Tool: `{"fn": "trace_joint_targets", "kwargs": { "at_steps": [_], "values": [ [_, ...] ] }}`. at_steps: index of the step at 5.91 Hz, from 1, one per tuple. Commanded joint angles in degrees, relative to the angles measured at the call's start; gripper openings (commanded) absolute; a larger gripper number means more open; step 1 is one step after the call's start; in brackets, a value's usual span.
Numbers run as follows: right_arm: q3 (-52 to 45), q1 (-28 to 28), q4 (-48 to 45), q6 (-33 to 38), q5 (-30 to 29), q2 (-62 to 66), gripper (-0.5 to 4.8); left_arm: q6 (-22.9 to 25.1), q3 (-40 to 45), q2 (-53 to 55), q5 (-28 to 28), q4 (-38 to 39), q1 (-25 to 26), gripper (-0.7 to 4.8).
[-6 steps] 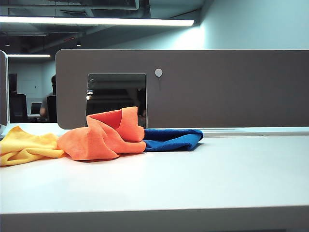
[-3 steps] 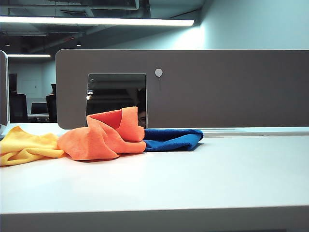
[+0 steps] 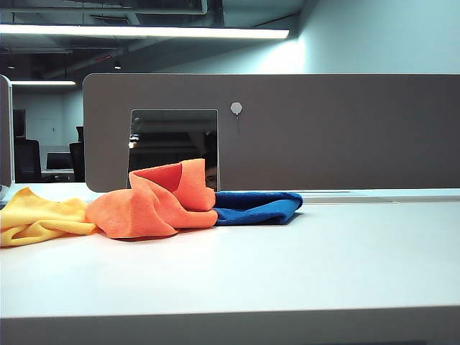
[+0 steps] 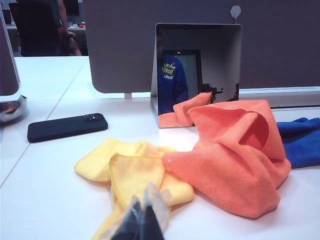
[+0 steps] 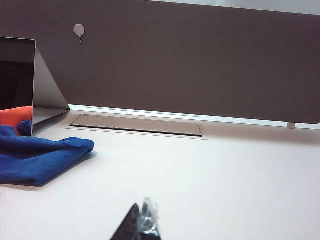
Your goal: Pick up a rag that is the same color as the top surface of the Rubik's Cube and cover the cube with it.
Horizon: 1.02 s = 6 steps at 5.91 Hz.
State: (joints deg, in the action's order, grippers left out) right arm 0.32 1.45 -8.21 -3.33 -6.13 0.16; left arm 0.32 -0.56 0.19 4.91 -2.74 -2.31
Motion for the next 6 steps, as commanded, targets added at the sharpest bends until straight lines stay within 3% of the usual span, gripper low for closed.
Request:
{"fn": "trace_joint_targets", "kwargs": {
  "at_steps": [1,6],
  "values": [
    [0.00,-0.02,-0.79,-0.07,-0.20,-0.04,-0.05,-2.89,-0.07,0.02,0.44,3.80,-0.09,-0.05],
    [0.00,-0.02,-0.79,-0.07,-0.20,-0.04,-0.05,1.20,-0.07,0.02,-1.25,5.20,-0.07,-0.05]
  ]
}}
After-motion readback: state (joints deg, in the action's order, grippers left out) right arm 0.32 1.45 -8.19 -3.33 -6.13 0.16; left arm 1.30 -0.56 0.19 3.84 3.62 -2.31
